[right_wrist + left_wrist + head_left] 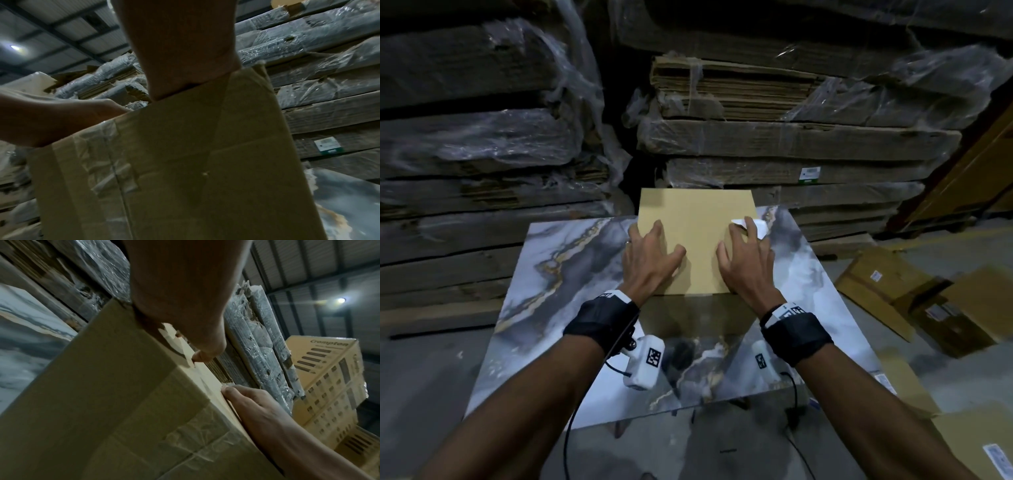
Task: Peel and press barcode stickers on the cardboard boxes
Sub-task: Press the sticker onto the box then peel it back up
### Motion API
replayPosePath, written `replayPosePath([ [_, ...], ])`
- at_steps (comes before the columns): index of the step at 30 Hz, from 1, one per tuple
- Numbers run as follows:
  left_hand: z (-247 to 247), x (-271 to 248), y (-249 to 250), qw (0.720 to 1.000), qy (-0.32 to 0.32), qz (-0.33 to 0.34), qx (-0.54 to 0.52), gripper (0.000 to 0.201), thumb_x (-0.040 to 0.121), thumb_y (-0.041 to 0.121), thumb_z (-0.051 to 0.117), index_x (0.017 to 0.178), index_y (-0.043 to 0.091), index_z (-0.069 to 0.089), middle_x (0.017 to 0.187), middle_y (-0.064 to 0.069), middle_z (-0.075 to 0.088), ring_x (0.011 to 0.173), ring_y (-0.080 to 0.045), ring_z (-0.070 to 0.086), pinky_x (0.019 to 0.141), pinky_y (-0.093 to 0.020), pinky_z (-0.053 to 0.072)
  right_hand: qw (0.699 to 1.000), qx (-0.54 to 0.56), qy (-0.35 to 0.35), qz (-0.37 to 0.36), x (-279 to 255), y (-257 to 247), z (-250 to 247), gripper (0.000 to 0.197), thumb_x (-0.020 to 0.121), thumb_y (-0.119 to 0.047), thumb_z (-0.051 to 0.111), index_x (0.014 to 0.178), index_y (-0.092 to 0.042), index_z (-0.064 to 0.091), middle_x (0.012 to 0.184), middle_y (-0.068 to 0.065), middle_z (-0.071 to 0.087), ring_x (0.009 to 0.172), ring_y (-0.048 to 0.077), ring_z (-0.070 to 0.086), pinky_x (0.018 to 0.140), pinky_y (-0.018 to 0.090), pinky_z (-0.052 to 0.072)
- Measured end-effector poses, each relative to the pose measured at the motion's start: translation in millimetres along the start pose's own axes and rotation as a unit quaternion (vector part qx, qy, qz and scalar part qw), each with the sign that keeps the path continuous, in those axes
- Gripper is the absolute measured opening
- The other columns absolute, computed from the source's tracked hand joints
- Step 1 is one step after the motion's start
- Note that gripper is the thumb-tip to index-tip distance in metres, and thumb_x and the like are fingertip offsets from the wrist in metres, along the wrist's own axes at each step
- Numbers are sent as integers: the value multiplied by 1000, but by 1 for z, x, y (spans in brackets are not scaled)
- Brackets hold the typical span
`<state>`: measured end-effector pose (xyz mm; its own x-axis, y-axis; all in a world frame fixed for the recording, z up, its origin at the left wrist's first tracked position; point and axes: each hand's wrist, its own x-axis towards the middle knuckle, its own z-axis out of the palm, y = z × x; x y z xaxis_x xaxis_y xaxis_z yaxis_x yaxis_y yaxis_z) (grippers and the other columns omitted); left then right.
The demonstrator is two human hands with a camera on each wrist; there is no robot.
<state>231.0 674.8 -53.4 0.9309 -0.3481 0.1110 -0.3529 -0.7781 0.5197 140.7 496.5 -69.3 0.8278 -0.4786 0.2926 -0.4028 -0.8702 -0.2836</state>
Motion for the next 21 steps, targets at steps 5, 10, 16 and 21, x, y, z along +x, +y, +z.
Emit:
replayPosePath([
  [5,-28,-25,-13,996,82,-43,5,60,78,57,58,128,25,52,122,-18,49,103,-40,55,86,-43,49,997,37,20,-60,-3,-27,0,51,95,-44,44,136,-15,56,156,16,39,118,48,54,98,52,45],
  [10,-58,-63,-31,986,126,-103,25,61,81,55,61,134,26,52,131,-19,46,110,-40,52,91,-43,44,991,73,15,-110,-17,-62,-4,48,96,-42,51,138,-18,55,159,12,35,113,49,53,93,52,47],
  [16,-91,-116,-66,965,187,-183,5,65,81,54,60,138,25,53,138,-18,44,115,-42,52,97,-45,46,975,92,3,-201,-42,-117,-5,46,97,-40,52,136,-17,56,158,12,37,111,50,53,89,52,49],
  [21,-114,-160,-100,942,235,-239,4,66,80,53,62,140,27,53,143,-17,42,120,-42,51,98,-43,46,959,105,-19,-263,-68,-166,2,46,96,-40,52,136,-17,55,158,13,36,113,51,52,89,53,48],
])
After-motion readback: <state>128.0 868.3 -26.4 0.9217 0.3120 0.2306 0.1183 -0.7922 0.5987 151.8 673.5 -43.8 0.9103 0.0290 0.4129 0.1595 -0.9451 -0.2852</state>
